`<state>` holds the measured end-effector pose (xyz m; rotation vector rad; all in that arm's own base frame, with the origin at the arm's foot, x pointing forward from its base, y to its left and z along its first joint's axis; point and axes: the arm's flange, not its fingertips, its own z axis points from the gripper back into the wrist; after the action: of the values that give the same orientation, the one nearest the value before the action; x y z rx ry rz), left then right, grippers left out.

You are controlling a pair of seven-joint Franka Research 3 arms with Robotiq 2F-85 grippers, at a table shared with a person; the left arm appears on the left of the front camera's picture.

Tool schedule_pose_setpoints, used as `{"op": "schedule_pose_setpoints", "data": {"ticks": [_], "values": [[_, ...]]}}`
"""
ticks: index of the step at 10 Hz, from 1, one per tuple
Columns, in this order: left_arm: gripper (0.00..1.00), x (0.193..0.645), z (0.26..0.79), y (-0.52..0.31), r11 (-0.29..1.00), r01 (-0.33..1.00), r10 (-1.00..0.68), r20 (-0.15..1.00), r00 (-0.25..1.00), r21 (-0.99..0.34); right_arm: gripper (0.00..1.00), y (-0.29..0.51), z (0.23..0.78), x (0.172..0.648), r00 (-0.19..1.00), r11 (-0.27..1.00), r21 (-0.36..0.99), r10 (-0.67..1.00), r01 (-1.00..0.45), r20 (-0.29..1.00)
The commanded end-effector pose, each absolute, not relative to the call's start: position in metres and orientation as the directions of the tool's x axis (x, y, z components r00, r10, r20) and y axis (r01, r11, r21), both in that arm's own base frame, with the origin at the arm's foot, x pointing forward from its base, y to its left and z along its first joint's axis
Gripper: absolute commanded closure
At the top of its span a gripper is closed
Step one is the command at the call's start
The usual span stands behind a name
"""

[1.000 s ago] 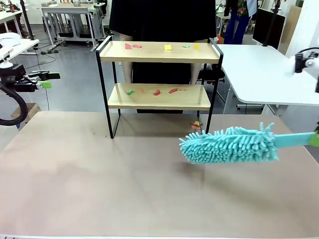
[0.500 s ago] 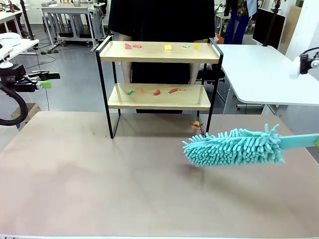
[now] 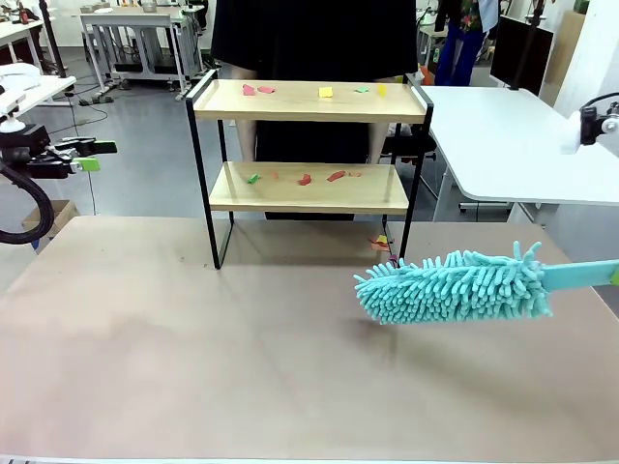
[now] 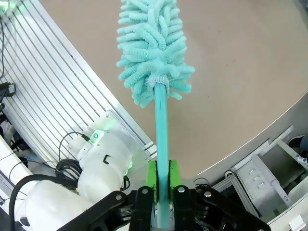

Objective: Clean the shelf.
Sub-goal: Clean the specific section of the Shelf indicated by the human with the Duster.

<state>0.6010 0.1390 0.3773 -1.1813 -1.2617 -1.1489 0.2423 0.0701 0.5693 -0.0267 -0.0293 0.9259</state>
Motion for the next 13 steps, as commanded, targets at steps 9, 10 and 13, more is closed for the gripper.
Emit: {"op": "schedule_pose_setpoints", "data": {"ticks": [9,10,13], "values": [[0.0,0.5988,0.3789,0.1394,0.066,0.998,0.02,1.0,-0.015,0.014,0.87,0.0689,0.5709,0.2447,0.609,0.61,-0.032,0.792,-0.792,0.034],[0.0,0.5988,0.3789,0.1394,0.066,0.998,0.02,1.0,-0.015,0.014,0.87,0.0689,0.5709,0.2447,0.609,0.61,-0.032,0.792,-0.792,0.034],[0.0,0.5988,0.3789,0.1394,0.066,0.998,0.02,1.0,-0.015,0.014,0.87,0.0689,0.5709,0.2447,0.609,0.61,-0.032,0.792,-0.792,0.034]]}}
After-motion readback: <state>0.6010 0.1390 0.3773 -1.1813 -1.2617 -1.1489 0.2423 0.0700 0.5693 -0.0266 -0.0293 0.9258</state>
